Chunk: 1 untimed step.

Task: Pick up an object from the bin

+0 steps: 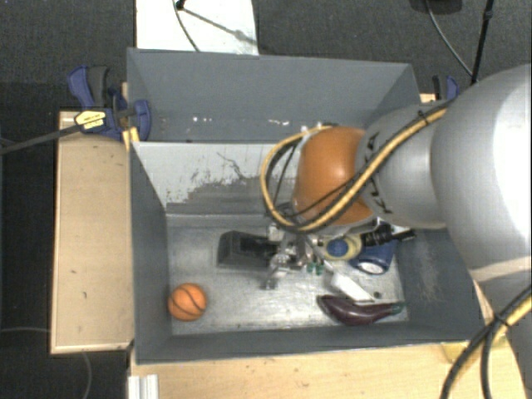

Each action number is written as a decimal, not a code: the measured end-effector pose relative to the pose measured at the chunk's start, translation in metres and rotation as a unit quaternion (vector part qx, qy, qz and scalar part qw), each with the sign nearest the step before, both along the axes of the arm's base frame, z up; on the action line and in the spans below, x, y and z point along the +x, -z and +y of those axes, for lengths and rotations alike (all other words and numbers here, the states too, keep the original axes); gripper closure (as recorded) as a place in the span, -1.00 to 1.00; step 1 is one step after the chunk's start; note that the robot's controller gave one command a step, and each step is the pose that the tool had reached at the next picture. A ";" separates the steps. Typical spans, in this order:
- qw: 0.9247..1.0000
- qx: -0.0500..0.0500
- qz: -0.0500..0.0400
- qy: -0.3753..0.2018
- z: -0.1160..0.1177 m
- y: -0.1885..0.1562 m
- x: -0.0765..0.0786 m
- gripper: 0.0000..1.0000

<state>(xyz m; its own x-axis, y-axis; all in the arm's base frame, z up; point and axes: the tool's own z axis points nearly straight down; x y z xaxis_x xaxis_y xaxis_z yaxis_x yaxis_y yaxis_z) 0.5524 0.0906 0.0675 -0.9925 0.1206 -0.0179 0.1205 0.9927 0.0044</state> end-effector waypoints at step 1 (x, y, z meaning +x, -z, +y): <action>1.000 0.000 0.003 0.001 0.000 -0.009 -0.002 1.00</action>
Offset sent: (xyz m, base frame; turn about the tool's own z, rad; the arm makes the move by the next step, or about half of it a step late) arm 0.0000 0.0000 0.0957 0.0000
